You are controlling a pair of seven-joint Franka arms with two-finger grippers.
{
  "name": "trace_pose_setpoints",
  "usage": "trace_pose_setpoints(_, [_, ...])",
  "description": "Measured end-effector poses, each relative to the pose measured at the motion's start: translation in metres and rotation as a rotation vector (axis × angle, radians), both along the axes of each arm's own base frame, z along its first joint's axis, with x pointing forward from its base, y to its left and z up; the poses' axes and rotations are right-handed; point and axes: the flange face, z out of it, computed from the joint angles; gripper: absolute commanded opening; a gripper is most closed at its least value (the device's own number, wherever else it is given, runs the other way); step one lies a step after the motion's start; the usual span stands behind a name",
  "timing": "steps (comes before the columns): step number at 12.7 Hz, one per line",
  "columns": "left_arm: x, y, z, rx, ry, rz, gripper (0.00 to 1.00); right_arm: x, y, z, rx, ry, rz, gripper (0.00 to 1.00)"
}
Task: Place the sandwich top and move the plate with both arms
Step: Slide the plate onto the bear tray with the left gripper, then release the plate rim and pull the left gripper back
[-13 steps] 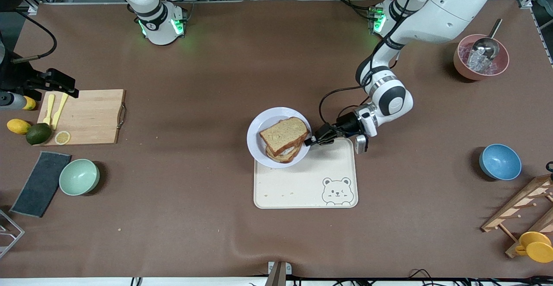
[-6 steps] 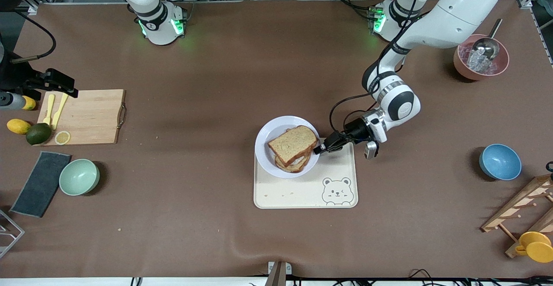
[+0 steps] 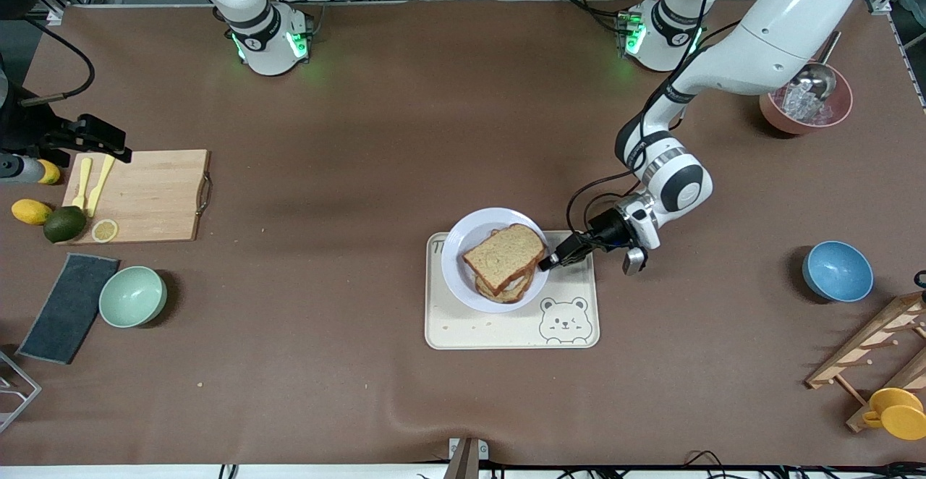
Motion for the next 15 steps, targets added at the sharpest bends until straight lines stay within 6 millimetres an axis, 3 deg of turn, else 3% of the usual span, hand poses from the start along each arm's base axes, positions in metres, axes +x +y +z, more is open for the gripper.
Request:
trace_pose_setpoints(4, [-0.001,0.005,-0.009,0.007,0.01,-0.006,0.04,0.0,0.0,0.0,0.0,0.001,-0.001,1.0])
trace_pose_setpoints(10, [0.015,0.043,-0.013,0.031,-0.01,0.013,0.04,0.0,-0.001,-0.002,0.0,0.005,-0.002,1.0])
trace_pose_setpoints(13, [0.016,0.063,-0.034,0.072,-0.006,-0.016,0.04,0.0,-0.001,-0.003,0.0,0.009,-0.002,1.0])
trace_pose_setpoints(15, [0.016,0.064,-0.049,0.069,0.002,-0.028,0.04,0.0,-0.001,-0.004,0.0,0.009,-0.002,1.0])
